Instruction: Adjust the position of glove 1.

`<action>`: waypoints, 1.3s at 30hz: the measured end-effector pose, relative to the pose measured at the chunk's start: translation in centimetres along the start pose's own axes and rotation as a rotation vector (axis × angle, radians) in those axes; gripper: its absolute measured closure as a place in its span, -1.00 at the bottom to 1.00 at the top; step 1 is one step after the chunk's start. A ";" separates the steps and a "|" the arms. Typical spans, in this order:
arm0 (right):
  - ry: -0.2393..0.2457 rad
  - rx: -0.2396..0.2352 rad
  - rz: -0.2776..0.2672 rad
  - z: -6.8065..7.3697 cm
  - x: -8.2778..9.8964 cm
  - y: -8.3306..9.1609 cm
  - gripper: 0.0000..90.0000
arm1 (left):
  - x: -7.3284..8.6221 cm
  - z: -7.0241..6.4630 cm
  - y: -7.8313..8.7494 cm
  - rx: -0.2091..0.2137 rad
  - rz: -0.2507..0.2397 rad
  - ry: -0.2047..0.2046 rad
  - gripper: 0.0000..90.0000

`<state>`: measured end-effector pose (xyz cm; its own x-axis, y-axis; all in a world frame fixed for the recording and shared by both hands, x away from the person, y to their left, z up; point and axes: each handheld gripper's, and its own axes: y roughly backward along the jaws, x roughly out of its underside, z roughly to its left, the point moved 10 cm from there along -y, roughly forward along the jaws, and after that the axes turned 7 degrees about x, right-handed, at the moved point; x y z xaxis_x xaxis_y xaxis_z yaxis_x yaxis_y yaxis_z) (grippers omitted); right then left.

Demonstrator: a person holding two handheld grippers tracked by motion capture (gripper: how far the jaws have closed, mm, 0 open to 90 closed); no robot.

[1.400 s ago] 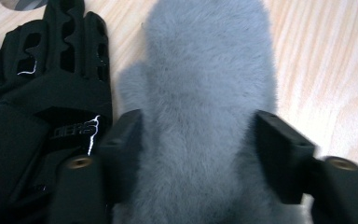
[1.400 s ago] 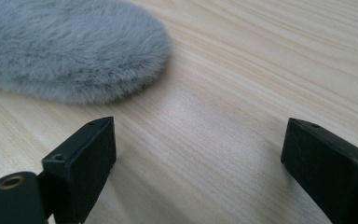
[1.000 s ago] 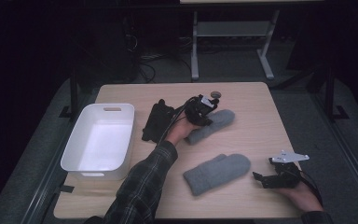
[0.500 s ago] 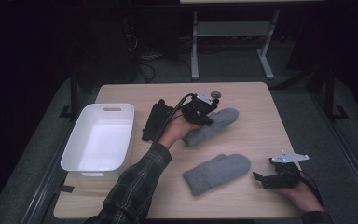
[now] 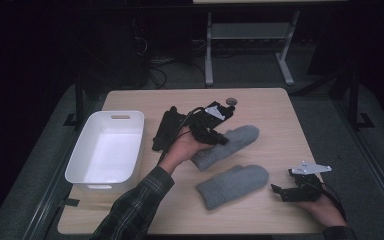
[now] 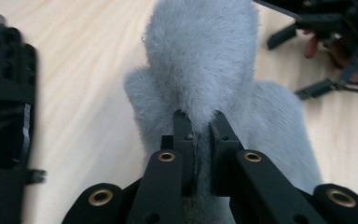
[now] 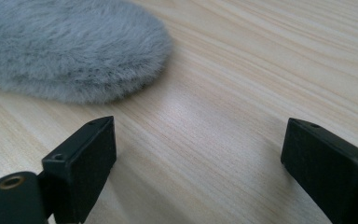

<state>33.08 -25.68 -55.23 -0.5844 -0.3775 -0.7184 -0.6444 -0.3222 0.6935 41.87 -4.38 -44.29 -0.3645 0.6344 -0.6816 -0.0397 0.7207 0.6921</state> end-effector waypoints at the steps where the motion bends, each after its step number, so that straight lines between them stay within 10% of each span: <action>1: 0.000 0.000 0.000 0.0 0.0 0.0 -0.78 | 0.2 -0.4 0.0 0.003 0.003 0.000 0.87; 14: -0.001 0.001 0.001 0.0 0.0 0.0 -0.78 | 1.7 -5.1 0.4 0.010 0.027 -0.026 0.87; 31: -0.001 0.000 0.001 0.0 0.0 0.0 -0.78 | 4.3 -7.7 -4.3 0.070 0.108 -0.058 0.85; 39: -0.002 0.002 0.001 0.0 0.0 0.0 -0.78 | 3.7 -8.4 -3.6 0.109 0.053 -0.062 0.34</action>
<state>33.15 -25.68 -55.23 -0.5863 -0.3758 -0.7177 -0.6444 -0.3204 0.6943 32.87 -6.97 -47.31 -0.3047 0.6859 -0.6609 0.0804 0.7099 0.6997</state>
